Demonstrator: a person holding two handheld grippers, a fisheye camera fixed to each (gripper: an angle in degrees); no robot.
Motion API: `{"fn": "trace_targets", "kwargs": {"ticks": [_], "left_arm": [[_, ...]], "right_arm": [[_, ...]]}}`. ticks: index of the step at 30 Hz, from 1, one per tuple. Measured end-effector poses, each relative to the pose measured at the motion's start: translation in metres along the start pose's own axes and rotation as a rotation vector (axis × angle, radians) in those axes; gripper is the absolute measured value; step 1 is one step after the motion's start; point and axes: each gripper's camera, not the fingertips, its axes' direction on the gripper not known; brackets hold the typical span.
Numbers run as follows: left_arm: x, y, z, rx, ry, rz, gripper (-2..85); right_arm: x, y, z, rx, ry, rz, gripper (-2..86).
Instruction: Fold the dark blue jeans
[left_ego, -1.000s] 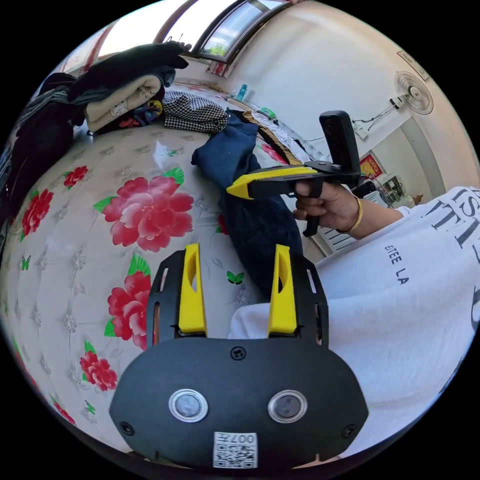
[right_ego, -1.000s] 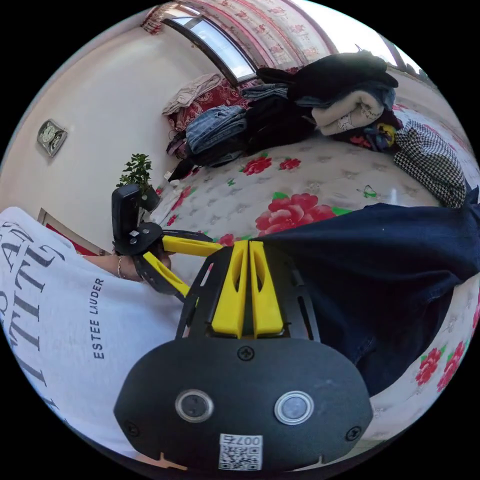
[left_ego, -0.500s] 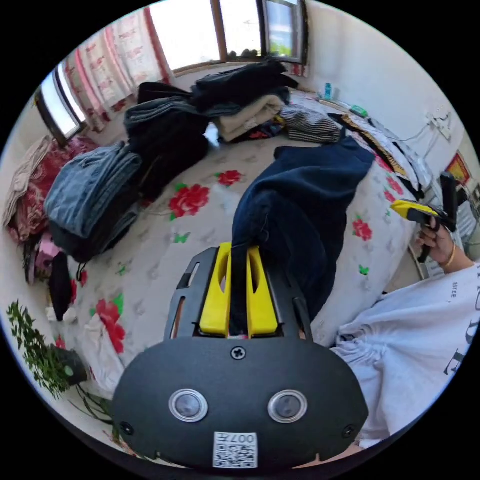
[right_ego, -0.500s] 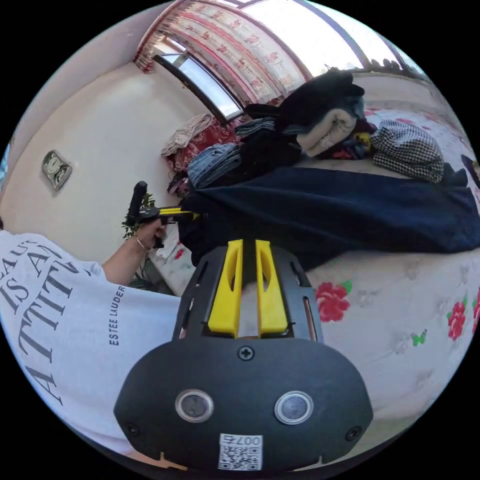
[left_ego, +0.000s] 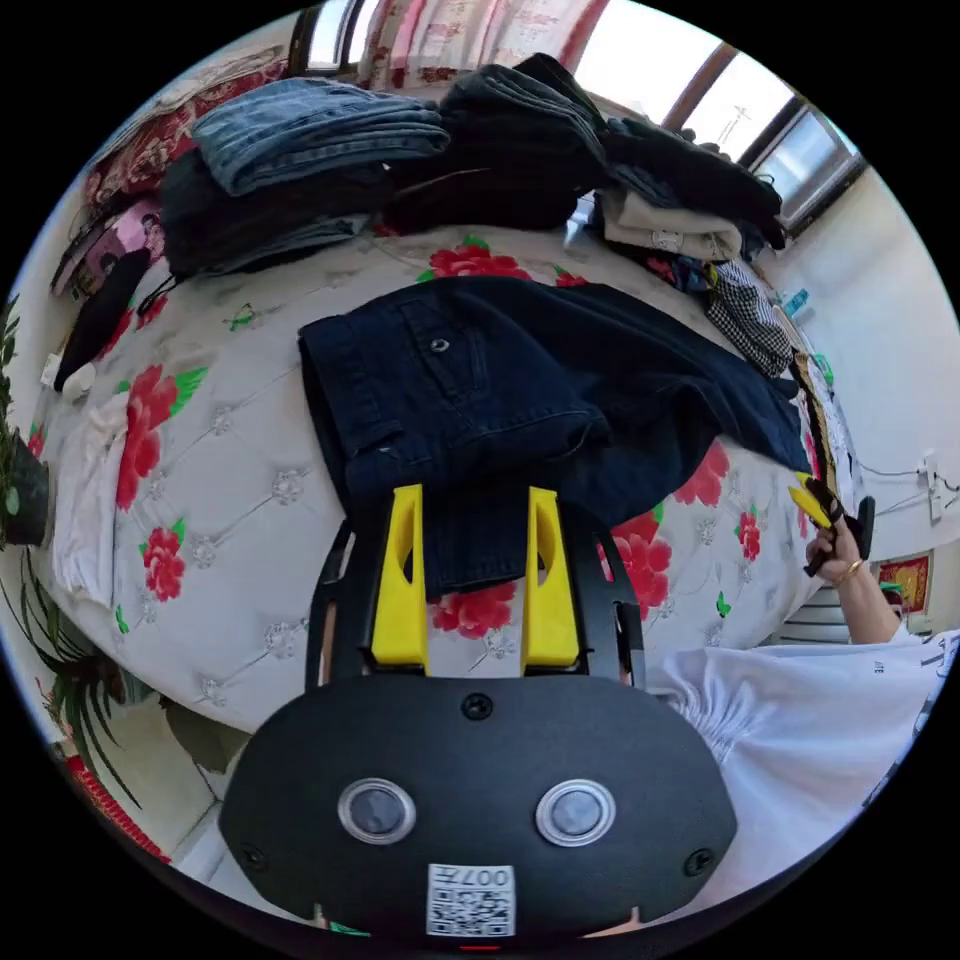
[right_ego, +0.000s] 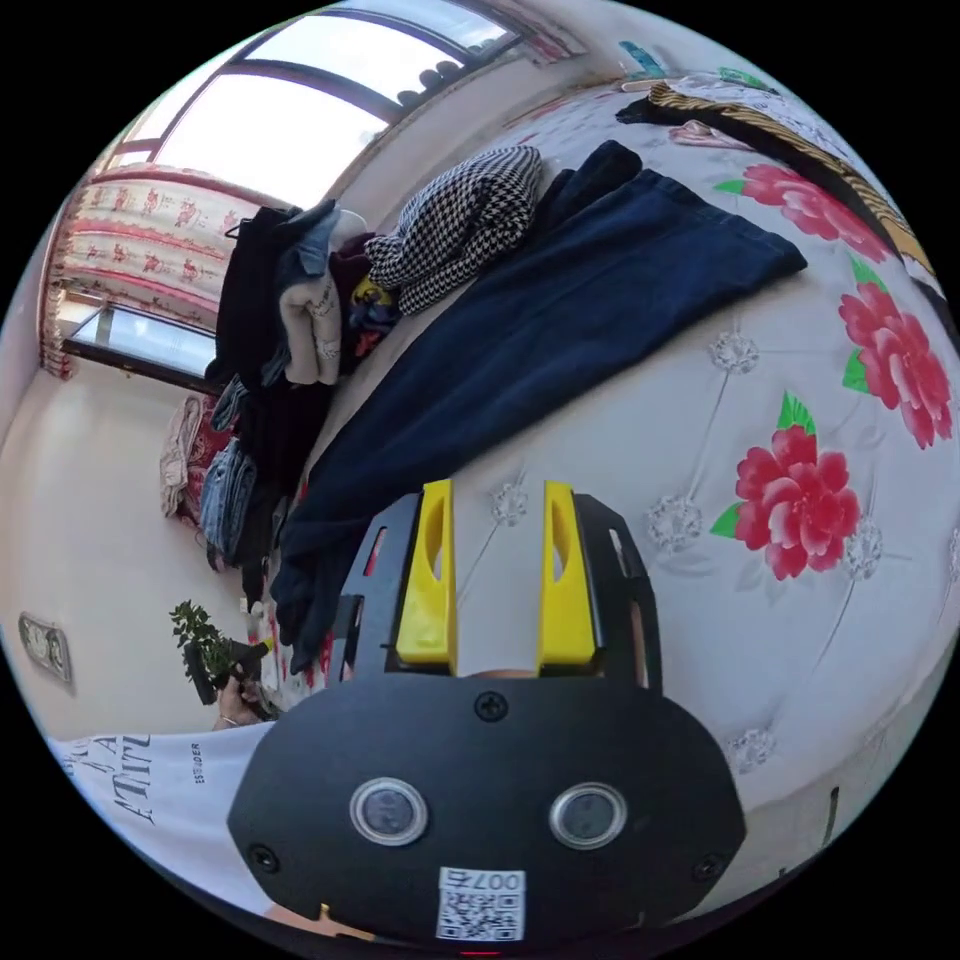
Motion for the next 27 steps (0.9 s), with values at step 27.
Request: {"fn": "trace_targets", "kwargs": {"ticks": [27], "left_arm": [[-0.203, 0.112, -0.165, -0.053, 0.216, 0.136, -1.0]], "right_arm": [[0.015, 0.177, -0.183, 0.396, -0.422, 0.072, -0.1]]}}
